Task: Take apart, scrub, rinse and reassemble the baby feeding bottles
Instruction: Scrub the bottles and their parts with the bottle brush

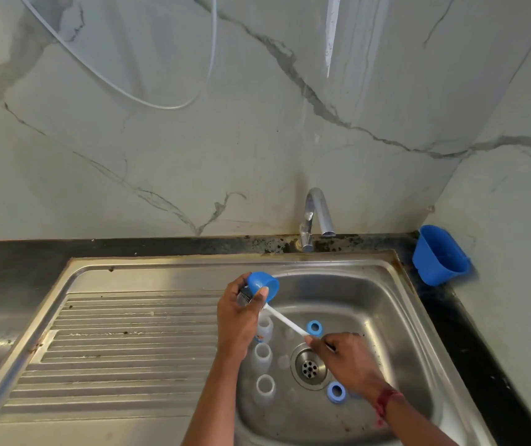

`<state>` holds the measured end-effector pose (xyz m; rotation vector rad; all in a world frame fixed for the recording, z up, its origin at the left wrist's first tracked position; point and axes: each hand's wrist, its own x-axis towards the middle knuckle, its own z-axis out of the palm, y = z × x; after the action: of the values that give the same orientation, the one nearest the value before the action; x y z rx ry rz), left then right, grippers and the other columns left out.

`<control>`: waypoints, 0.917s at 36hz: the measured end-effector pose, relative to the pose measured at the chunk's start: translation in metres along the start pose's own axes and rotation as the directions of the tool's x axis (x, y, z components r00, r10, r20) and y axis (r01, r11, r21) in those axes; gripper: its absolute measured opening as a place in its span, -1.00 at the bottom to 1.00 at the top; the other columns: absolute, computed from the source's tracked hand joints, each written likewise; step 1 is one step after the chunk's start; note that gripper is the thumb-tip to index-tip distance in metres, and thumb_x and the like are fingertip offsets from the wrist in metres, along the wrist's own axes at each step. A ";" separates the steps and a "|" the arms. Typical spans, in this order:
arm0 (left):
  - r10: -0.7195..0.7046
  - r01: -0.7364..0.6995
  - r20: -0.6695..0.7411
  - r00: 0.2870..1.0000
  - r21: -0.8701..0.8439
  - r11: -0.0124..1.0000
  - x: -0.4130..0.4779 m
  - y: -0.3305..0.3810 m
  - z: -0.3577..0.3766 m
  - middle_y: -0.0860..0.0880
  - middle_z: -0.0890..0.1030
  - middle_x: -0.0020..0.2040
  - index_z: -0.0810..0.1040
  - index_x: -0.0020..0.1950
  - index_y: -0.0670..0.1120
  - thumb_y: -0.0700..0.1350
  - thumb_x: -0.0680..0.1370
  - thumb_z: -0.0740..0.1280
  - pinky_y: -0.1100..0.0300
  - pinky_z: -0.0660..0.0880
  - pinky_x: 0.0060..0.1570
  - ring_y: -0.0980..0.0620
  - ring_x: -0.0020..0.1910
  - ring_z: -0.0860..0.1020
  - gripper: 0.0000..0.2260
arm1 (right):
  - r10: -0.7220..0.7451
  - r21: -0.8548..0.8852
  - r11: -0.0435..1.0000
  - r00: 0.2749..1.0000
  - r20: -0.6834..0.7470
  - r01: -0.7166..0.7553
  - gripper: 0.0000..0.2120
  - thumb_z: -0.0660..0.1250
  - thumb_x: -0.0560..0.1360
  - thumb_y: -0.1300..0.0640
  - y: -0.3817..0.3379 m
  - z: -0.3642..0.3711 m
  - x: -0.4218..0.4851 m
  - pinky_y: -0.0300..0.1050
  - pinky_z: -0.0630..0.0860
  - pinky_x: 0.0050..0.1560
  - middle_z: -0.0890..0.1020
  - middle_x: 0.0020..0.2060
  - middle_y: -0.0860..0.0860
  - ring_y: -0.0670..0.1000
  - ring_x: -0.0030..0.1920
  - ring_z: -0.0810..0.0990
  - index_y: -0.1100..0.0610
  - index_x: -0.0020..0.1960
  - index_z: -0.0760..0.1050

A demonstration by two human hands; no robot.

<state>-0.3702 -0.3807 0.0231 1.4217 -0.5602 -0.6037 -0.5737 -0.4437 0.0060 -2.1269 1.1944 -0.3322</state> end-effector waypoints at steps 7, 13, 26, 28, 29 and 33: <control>0.021 -0.025 -0.071 0.997 -0.066 0.998 0.010 0.008 -0.002 -0.01 0.68 0.00 0.62 0.11 -0.02 -0.21 0.50 0.47 0.36 0.53 -0.11 0.19 -0.05 0.64 -0.78 | -0.059 0.016 0.998 0.998 -0.019 0.059 -0.42 0.31 0.53 -0.19 0.003 0.001 -0.001 -0.32 0.26 -0.42 0.24 -0.64 -0.05 -0.05 -0.53 0.25 0.04 -0.51 0.17; 0.006 -0.011 -0.050 0.999 -0.102 0.995 0.004 0.003 0.005 0.02 0.71 -0.09 0.64 0.07 0.00 -0.18 0.48 0.49 0.23 0.59 -0.10 0.08 -0.10 0.65 -0.81 | -0.038 0.063 0.997 0.999 -0.031 0.040 -0.44 0.30 0.55 -0.18 -0.006 0.003 0.001 -0.34 0.29 -0.43 0.31 -0.66 -0.10 -0.09 -0.54 0.30 0.07 -0.49 0.22; -0.046 -0.001 -0.160 0.986 -0.286 0.958 0.012 0.011 0.002 -0.05 0.67 -0.05 0.62 0.06 -0.11 -0.08 0.34 0.52 0.23 0.58 -0.08 0.03 -0.04 0.64 -0.68 | -0.104 0.204 0.971 0.988 -0.118 0.126 -0.46 0.36 0.52 -0.12 0.006 0.020 -0.003 -0.36 0.22 -0.45 0.34 -0.62 -0.09 -0.12 -0.55 0.30 0.23 -0.45 0.37; -0.032 -0.008 -0.144 0.989 -0.270 0.963 0.011 0.011 0.004 -0.06 0.68 -0.05 0.62 0.06 -0.11 -0.08 0.35 0.52 0.23 0.59 -0.09 0.02 -0.05 0.65 -0.68 | -0.106 0.218 0.967 0.987 -0.120 0.130 -0.45 0.34 0.52 -0.17 0.006 0.021 0.000 -0.33 0.24 -0.45 0.38 -0.60 0.00 -0.11 -0.54 0.30 0.23 -0.44 0.39; -0.024 -0.010 -0.130 0.991 -0.256 0.967 0.009 0.010 0.005 -0.05 0.70 -0.06 0.62 0.07 -0.11 -0.07 0.35 0.52 0.20 0.59 -0.08 0.02 -0.05 0.66 -0.67 | -0.103 0.225 0.966 0.988 -0.119 0.128 -0.42 0.32 0.51 -0.21 0.005 0.022 0.002 -0.31 0.26 -0.45 0.41 -0.58 0.07 -0.10 -0.54 0.30 0.23 -0.43 0.39; -0.018 -0.007 -0.104 0.994 -0.232 0.973 0.005 0.009 0.009 0.01 0.71 -0.08 0.63 0.09 -0.06 -0.05 0.36 0.51 0.14 0.57 0.02 0.06 -0.05 0.66 -0.68 | -0.100 0.212 0.969 0.988 -0.121 0.124 -0.38 0.30 0.51 -0.23 -0.001 0.026 0.009 -0.32 0.21 -0.45 0.30 -0.60 0.05 -0.07 -0.53 0.23 0.25 -0.45 0.29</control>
<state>-0.3718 -0.3901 0.0330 1.2256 -0.3882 -0.5751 -0.5549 -0.4398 -0.0142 -2.0085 1.0468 -0.6107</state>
